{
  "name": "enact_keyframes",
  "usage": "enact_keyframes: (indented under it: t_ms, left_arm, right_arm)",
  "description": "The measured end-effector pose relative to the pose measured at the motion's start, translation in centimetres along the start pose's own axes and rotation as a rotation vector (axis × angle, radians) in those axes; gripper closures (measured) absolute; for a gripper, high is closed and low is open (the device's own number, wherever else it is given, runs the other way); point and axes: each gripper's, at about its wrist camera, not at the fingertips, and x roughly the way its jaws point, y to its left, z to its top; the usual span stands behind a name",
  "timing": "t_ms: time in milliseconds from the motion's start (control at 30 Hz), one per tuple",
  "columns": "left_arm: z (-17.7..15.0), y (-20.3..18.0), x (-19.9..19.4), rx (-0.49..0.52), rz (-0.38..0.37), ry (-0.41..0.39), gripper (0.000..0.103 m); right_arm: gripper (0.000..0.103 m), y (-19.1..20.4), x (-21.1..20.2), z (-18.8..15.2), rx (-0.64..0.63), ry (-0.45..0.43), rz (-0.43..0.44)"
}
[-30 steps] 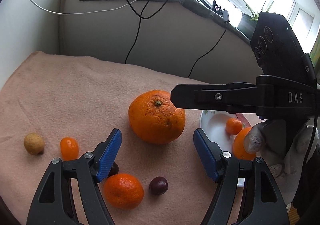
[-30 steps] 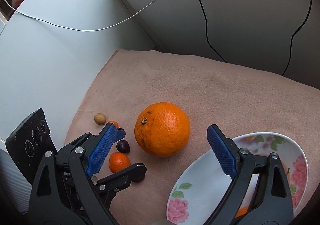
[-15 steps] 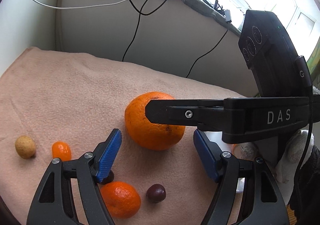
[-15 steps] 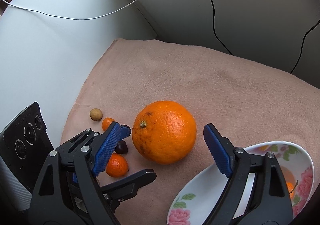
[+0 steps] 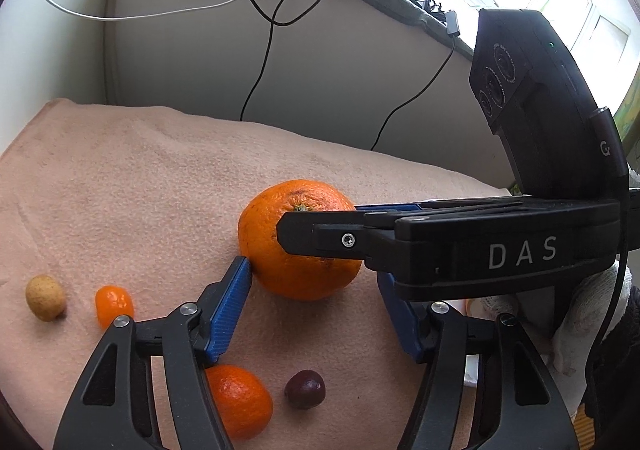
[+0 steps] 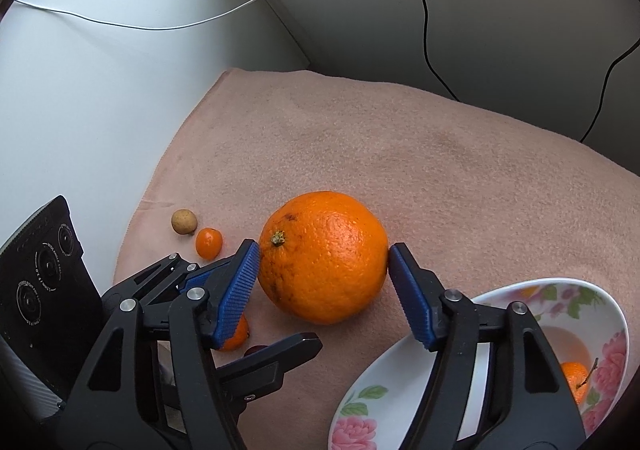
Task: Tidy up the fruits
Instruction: 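Close the right tool's fingers around the second large orange, then carry the large orange into the floral plate and open the right tool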
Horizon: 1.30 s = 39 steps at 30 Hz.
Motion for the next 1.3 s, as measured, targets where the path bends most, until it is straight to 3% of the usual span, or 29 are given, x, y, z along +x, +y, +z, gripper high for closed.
enact_keyframes:
  t_ms: [567,1300]
  left_arm:
    - [-0.1,-0.4,-1.4,0.0,0.004,-0.042,0.041]
    - [-1.3,-4.7,-4.2,0.063,-0.028,-0.092,0.041]
  right_arm:
    - [0.035,1.0,-2.2,-0.4,-0.021,-0.045,-0.013]
    - [0.035,1.1,-8.3,-3.2,-0.039,-0.121,-0.057]
